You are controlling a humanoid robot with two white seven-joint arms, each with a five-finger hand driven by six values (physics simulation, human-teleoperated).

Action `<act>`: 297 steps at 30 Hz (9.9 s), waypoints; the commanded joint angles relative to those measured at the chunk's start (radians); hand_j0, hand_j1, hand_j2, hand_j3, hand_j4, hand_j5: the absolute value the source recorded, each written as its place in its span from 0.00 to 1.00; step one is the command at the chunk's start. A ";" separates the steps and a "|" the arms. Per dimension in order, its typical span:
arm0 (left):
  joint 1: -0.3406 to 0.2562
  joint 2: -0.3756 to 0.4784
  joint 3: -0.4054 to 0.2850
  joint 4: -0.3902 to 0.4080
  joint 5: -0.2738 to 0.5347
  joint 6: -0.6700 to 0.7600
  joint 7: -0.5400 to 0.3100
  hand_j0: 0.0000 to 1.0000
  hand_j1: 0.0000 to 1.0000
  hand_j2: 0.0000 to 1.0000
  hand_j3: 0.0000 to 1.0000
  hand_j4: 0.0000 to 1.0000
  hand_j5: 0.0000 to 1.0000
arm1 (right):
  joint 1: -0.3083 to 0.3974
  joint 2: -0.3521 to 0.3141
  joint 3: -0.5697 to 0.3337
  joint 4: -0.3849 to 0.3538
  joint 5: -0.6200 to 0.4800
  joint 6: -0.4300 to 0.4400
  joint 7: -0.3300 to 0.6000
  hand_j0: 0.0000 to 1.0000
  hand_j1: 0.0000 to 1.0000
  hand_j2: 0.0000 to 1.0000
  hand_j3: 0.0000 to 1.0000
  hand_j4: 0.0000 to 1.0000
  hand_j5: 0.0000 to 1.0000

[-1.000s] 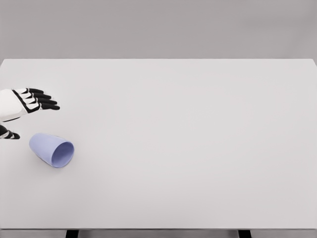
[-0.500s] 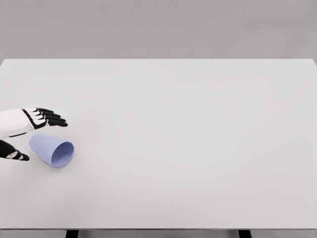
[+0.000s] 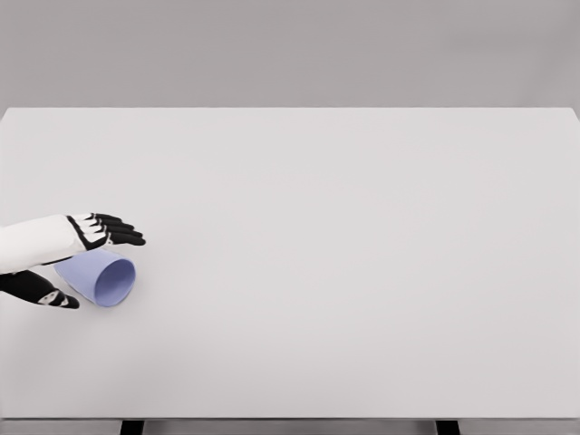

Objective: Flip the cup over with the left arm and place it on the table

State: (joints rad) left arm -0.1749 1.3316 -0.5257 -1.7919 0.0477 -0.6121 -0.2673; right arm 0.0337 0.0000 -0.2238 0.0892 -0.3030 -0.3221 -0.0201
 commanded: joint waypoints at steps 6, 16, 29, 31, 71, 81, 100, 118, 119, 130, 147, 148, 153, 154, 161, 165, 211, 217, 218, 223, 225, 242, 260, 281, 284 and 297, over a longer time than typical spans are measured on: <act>0.000 -0.040 0.000 0.022 0.001 0.001 -0.001 1.00 1.00 1.00 1.00 1.00 1.00 | 0.000 0.000 0.000 0.000 -0.001 0.000 0.000 1.00 1.00 1.00 1.00 1.00 1.00; -0.002 -0.089 0.000 0.106 -0.045 0.001 -0.001 1.00 1.00 1.00 1.00 1.00 1.00 | 0.000 0.000 0.000 0.000 -0.001 0.000 0.000 1.00 1.00 1.00 1.00 1.00 1.00; -0.005 -0.124 0.000 0.161 -0.081 0.001 -0.001 1.00 1.00 1.00 1.00 1.00 1.00 | 0.000 0.000 0.000 0.000 -0.001 0.000 0.000 1.00 1.00 1.00 1.00 1.00 1.00; -0.005 -0.126 -0.004 0.161 -0.084 0.001 -0.001 1.00 1.00 1.00 1.00 1.00 1.00 | 0.000 0.000 0.000 0.000 -0.001 0.000 0.000 1.00 1.00 1.00 1.00 1.00 1.00; -0.003 -0.192 -0.025 0.244 -0.144 0.001 -0.001 1.00 1.00 1.00 1.00 1.00 1.00 | 0.000 0.000 0.000 0.000 -0.001 0.000 0.000 1.00 1.00 1.00 1.00 1.00 1.00; -0.003 -0.193 -0.025 0.261 -0.144 0.001 -0.001 1.00 1.00 1.00 1.00 1.00 1.00 | 0.000 0.000 0.000 0.000 -0.001 0.000 0.000 1.00 1.00 1.00 1.00 1.00 1.00; -0.003 -0.204 -0.025 0.264 -0.147 0.001 -0.001 0.79 0.79 0.79 0.79 0.79 0.79 | 0.000 0.000 0.000 0.000 -0.001 0.000 0.000 1.00 1.00 1.00 1.00 1.00 1.00; -0.008 -0.201 -0.013 0.261 -0.131 0.001 0.000 0.79 0.79 0.79 0.79 0.79 0.79 | 0.000 0.000 0.000 0.000 -0.001 0.000 0.000 1.00 1.00 1.00 1.00 1.00 1.00; -0.008 -0.201 -0.013 0.261 -0.131 0.001 0.000 0.79 0.79 0.79 0.79 0.79 0.79 | 0.000 0.000 0.000 0.000 -0.001 0.000 0.000 1.00 1.00 1.00 1.00 1.00 1.00; -0.011 -0.198 0.016 0.256 -0.083 0.001 0.002 0.79 0.79 0.79 0.79 0.79 0.79 | 0.000 0.000 0.000 0.000 -0.001 0.000 0.000 1.00 1.00 1.00 1.00 1.00 1.00; -0.020 -0.201 0.026 0.247 0.029 0.001 0.005 0.79 0.79 0.79 0.79 0.79 0.79 | 0.000 0.000 0.000 0.000 -0.001 0.000 0.000 1.00 1.00 1.00 1.00 1.00 1.00; -0.020 -0.201 0.026 0.247 0.031 0.001 0.006 0.79 0.79 0.79 0.79 0.79 0.79 | 0.000 0.000 0.000 0.000 -0.001 0.000 0.000 1.00 1.00 1.00 1.00 1.00 1.00; -0.023 -0.204 0.026 0.247 0.064 0.001 0.007 0.79 0.79 0.79 0.79 0.79 0.79 | 0.000 0.000 0.000 0.000 -0.001 0.000 0.000 1.00 1.00 1.00 1.00 1.00 1.00; -0.025 -0.204 0.026 0.247 0.066 0.001 0.007 0.79 0.79 0.79 0.79 0.79 0.79 | 0.000 0.000 0.000 0.000 -0.001 0.000 0.000 1.00 1.00 1.00 1.00 1.00 1.00; -0.025 -0.222 0.024 0.247 0.123 0.001 0.007 0.80 0.80 0.80 0.80 0.80 0.80 | 0.000 0.000 0.000 0.000 -0.001 0.000 0.000 1.00 1.00 1.00 1.00 1.00 1.00; -0.025 -0.238 0.024 0.249 0.155 0.001 0.007 0.80 0.80 0.80 0.80 0.80 0.80 | 0.000 0.000 0.000 0.000 -0.001 0.000 0.000 1.00 1.00 1.00 1.00 1.00 1.00; 0.011 -0.371 0.012 0.247 0.360 0.001 0.007 0.80 0.80 0.80 0.80 0.80 0.80 | 0.000 0.000 0.000 0.000 -0.001 0.000 0.000 1.00 1.00 1.00 1.00 1.00 1.00; 0.017 -0.400 0.009 0.249 0.377 0.001 0.005 0.80 0.80 0.80 0.80 0.80 0.80 | 0.000 0.000 0.000 0.000 -0.001 0.000 0.000 1.00 1.00 1.00 1.00 1.00 1.00; 0.017 -0.402 0.009 0.249 0.377 0.001 0.005 0.80 0.80 0.80 0.80 0.80 0.80 | 0.000 0.000 0.000 0.000 -0.001 0.000 0.000 1.00 1.00 1.00 1.00 1.00 1.00; 0.015 -0.419 -0.004 0.250 0.377 0.001 0.005 0.80 0.80 0.80 0.80 0.80 0.80 | 0.000 0.000 0.000 0.000 -0.001 0.000 0.000 1.00 1.00 1.00 1.00 1.00 1.00; 0.017 -0.428 -0.005 0.250 0.379 0.001 0.006 0.80 0.80 0.80 0.80 0.80 0.80 | 0.000 0.000 0.000 0.000 -0.001 0.000 0.000 1.00 1.00 1.00 1.00 1.00 1.00; 0.038 -0.477 -0.019 0.255 0.406 0.001 0.005 0.81 0.81 0.81 0.81 0.81 0.81 | 0.000 0.000 0.000 0.000 -0.001 0.000 0.000 1.00 1.00 1.00 1.00 1.00 1.00; 0.040 -0.543 -0.027 0.307 0.379 0.001 0.002 0.84 0.84 0.84 0.84 0.84 0.84 | 0.000 0.000 0.000 0.000 -0.001 0.000 0.000 1.00 1.00 1.00 1.00 1.00 1.00; 0.038 -0.545 -0.020 0.310 0.368 0.001 0.002 1.00 1.00 1.00 1.00 1.00 1.00 | 0.000 0.000 0.000 0.000 -0.001 0.000 0.000 1.00 1.00 1.00 1.00 1.00 1.00; 0.038 -0.532 -0.017 0.302 0.368 0.001 0.002 1.00 1.00 1.00 1.00 1.00 1.00 | 0.000 0.000 0.000 0.000 -0.001 0.000 0.000 1.00 1.00 1.00 1.00 1.00 1.00; 0.034 -0.313 0.019 0.275 0.376 0.001 0.008 1.00 1.00 1.00 1.00 1.00 1.00 | 0.000 0.000 0.000 0.000 -0.001 0.000 0.000 1.00 1.00 1.00 1.00 1.00 1.00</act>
State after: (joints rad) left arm -0.1396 0.9685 -0.5189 -1.5141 0.4147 -0.6117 -0.2611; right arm 0.0337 0.0000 -0.2238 0.0892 -0.3030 -0.3220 -0.0201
